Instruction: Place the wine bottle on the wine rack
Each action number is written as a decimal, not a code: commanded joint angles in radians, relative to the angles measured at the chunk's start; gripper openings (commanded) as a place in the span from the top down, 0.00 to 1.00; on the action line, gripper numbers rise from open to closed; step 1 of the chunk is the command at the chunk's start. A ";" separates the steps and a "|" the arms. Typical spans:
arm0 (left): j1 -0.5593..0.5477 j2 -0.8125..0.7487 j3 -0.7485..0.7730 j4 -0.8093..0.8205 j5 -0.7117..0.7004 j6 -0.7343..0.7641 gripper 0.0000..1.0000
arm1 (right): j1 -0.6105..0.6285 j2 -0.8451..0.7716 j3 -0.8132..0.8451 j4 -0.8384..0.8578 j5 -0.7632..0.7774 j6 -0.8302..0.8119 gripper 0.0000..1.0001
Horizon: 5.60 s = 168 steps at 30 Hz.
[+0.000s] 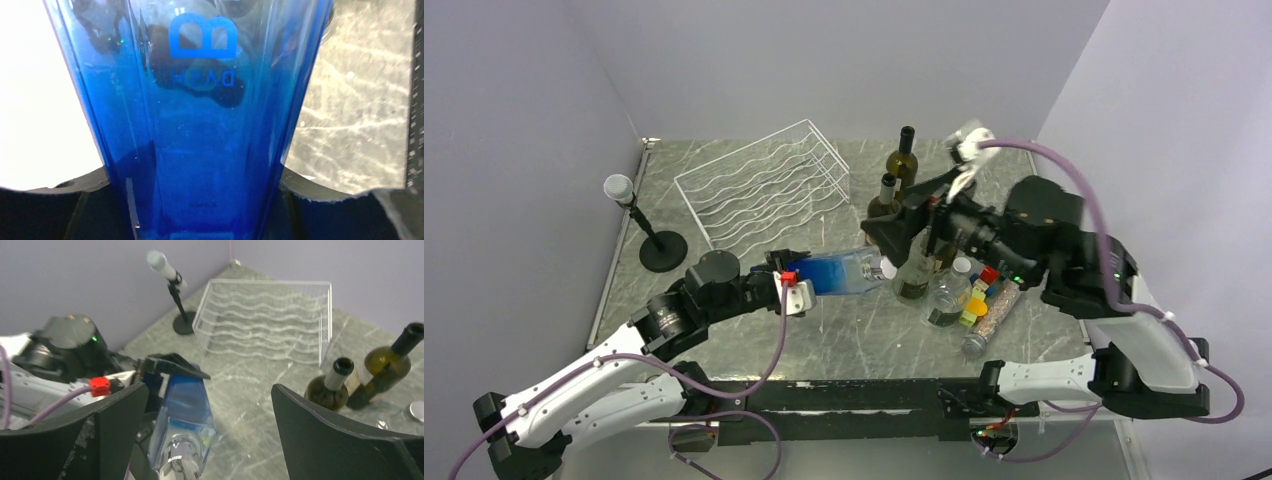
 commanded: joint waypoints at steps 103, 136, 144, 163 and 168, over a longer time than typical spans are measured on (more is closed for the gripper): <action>0.000 -0.188 0.018 0.098 -0.139 0.229 0.01 | -0.125 0.223 -0.268 0.077 -0.171 0.053 1.00; 0.001 -0.144 0.273 0.028 -0.675 -0.725 0.01 | 0.045 0.301 -0.632 0.540 -0.111 0.124 1.00; 0.000 -0.192 0.263 -0.016 -0.691 -0.820 0.01 | 0.053 0.397 -0.615 0.585 -0.081 0.154 1.00; 0.001 -0.234 0.283 -0.134 -0.707 -0.816 0.01 | 0.059 0.555 -0.624 0.857 0.029 0.122 1.00; 0.001 -0.237 0.282 -0.144 -0.714 -0.816 0.01 | 0.059 0.602 -0.593 0.902 0.049 0.106 1.00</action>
